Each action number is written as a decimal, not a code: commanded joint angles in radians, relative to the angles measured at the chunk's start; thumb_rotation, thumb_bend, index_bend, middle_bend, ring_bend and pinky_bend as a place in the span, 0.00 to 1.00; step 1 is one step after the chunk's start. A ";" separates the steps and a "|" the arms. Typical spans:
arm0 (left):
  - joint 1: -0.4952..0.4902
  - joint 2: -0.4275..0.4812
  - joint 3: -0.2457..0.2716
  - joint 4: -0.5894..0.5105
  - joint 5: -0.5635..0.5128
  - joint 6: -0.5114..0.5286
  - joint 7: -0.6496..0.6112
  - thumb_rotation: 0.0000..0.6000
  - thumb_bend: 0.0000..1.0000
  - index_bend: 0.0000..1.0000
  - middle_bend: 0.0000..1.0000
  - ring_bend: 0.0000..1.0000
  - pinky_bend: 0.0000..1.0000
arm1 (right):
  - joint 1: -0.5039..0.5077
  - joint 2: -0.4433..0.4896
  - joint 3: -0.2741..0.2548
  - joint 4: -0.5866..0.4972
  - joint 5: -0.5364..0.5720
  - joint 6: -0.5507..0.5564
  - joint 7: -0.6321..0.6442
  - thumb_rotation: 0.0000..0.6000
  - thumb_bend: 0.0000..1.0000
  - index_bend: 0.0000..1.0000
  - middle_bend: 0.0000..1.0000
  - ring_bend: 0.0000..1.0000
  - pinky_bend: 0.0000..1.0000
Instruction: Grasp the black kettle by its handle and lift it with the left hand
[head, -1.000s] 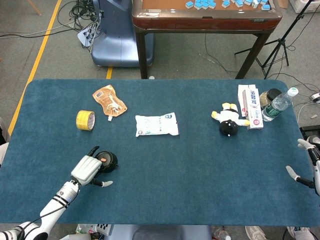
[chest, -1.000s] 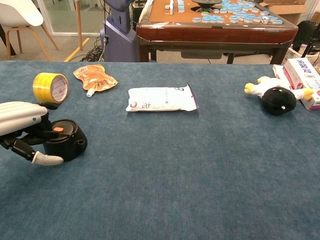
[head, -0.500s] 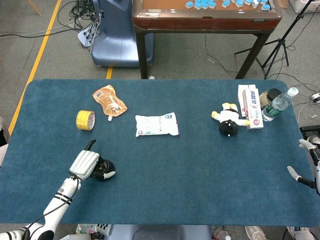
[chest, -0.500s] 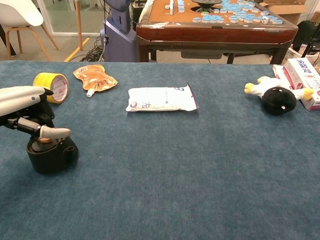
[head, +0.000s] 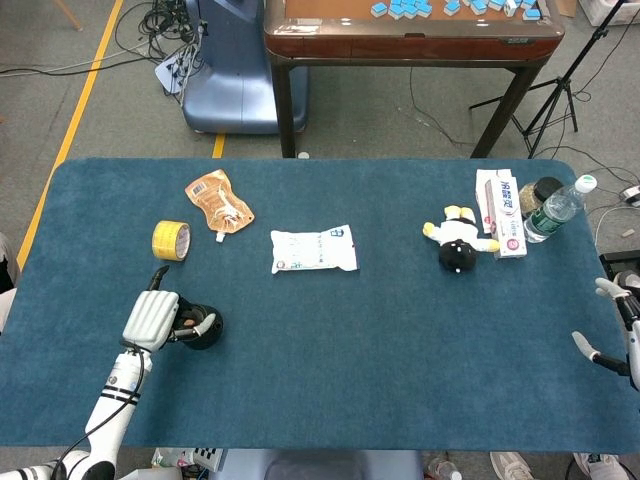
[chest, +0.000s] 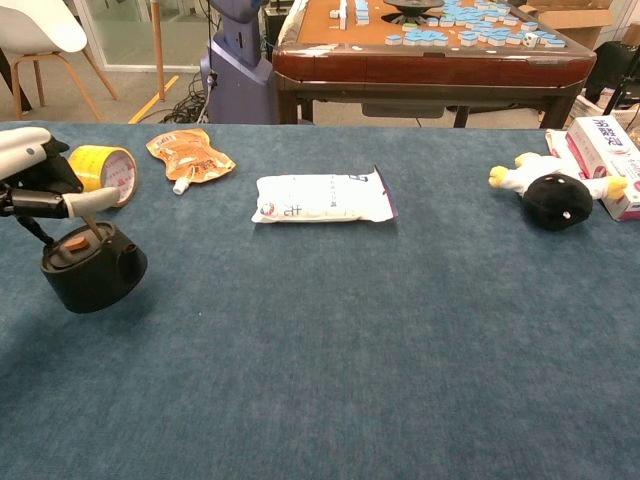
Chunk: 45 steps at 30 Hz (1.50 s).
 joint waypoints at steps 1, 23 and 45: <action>0.007 -0.008 -0.009 0.007 0.003 0.018 -0.006 0.54 0.32 1.00 1.00 0.94 0.00 | 0.000 0.001 0.000 -0.003 0.000 0.000 -0.003 1.00 0.21 0.21 0.32 0.20 0.27; 0.013 -0.004 -0.004 0.034 0.047 0.036 -0.014 0.65 0.33 1.00 1.00 0.94 0.05 | 0.000 0.003 -0.001 -0.013 0.002 -0.004 -0.012 1.00 0.21 0.21 0.32 0.20 0.27; 0.017 0.002 0.005 0.041 0.058 0.036 0.021 0.77 0.33 1.00 1.00 0.94 0.37 | -0.005 0.000 -0.002 -0.004 -0.002 0.004 0.001 1.00 0.21 0.21 0.32 0.20 0.27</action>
